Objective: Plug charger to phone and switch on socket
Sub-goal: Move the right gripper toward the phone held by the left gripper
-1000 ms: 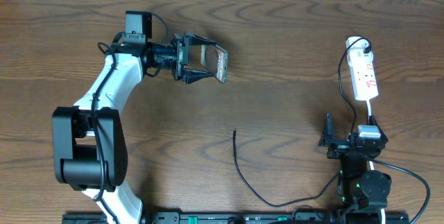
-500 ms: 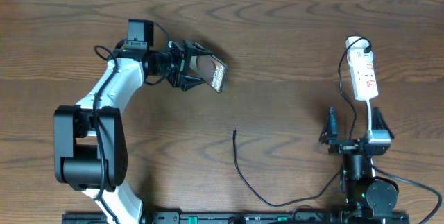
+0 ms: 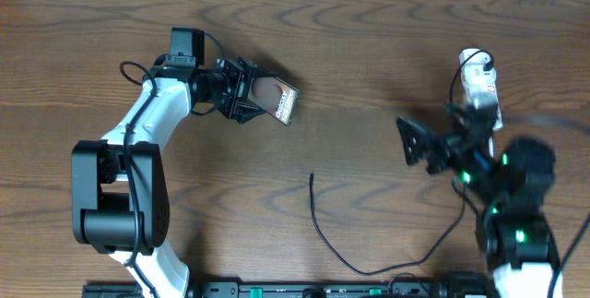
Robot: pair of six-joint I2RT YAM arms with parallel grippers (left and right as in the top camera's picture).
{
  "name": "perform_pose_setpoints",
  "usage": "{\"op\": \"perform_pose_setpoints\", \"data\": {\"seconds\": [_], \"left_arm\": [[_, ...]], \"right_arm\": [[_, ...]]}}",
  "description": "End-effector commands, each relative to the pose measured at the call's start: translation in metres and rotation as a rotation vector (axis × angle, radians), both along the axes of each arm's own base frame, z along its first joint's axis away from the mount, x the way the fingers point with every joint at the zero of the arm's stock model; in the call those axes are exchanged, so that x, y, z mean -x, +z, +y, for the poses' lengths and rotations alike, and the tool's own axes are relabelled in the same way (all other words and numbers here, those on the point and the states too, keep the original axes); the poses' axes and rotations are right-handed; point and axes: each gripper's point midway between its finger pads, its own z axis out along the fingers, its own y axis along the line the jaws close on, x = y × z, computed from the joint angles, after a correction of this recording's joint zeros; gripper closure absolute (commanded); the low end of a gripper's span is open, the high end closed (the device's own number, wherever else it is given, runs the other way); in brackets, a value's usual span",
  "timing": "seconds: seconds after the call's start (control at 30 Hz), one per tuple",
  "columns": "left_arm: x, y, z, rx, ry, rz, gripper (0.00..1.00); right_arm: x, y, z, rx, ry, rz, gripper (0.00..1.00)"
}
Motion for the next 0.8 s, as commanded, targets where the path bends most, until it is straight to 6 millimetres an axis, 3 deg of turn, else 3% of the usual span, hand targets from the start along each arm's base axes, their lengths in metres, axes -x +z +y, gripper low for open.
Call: {"op": "perform_pose_setpoints", "data": {"seconds": [0.0, 0.17, 0.23, 0.4, 0.5, 0.67, 0.77], "left_arm": [[-0.005, 0.008, 0.003, -0.011, 0.041, 0.000, 0.93], [-0.007, 0.005, 0.007, -0.036, 0.059, 0.003, 0.93], [-0.007, 0.004, 0.007, -0.038, 0.062, 0.005, 0.93], [-0.006, 0.004, 0.003, -0.031, 0.066, 0.023, 0.93], [-0.003, 0.004, -0.005, -0.030, 0.051, 0.027, 0.93], [0.003, 0.004, -0.019, -0.018, 0.050, 0.068, 0.93], [0.005, 0.001, -0.024, -0.040, 0.044, 0.068, 0.93]], "right_arm": [[0.003, 0.015, 0.048, -0.155, 0.331, 0.060, 0.01], [-0.027, -0.005, 0.054, -0.326, 0.315, 0.219, 0.01], [-0.042, -0.025, 0.056, -0.417, 0.279, 0.345, 0.01], [-0.046, -0.055, 0.079, -0.473, 0.344, 0.471, 0.01], [-0.048, -0.074, 0.094, -0.466, 0.360, 0.514, 0.22], [-0.053, -0.099, 0.108, -0.424, 0.306, 0.557, 0.18], [-0.055, -0.104, 0.117, -0.389, 0.276, 0.544, 0.21]]}}
